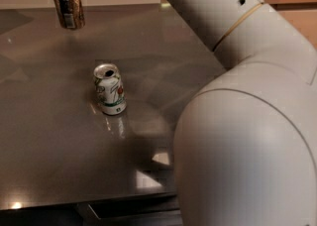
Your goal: Pick orange can
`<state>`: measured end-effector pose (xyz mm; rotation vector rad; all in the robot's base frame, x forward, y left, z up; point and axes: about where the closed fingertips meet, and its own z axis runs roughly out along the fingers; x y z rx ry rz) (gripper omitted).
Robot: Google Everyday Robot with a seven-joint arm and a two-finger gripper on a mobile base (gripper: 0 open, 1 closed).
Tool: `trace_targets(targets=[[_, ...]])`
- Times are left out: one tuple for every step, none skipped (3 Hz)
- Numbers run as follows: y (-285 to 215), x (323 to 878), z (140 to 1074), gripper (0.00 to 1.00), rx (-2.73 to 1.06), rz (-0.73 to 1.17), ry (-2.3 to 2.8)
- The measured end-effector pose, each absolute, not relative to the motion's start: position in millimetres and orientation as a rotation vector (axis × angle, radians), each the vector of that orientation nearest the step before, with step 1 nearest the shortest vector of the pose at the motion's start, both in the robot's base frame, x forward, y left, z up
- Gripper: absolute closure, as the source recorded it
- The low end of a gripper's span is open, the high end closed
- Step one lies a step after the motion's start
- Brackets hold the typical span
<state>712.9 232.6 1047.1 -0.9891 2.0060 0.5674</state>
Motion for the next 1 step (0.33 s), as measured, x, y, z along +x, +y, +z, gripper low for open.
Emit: trace_targets(targets=[[232.6,712.9,1047.0,1.0,-0.989,0.567,2.006]])
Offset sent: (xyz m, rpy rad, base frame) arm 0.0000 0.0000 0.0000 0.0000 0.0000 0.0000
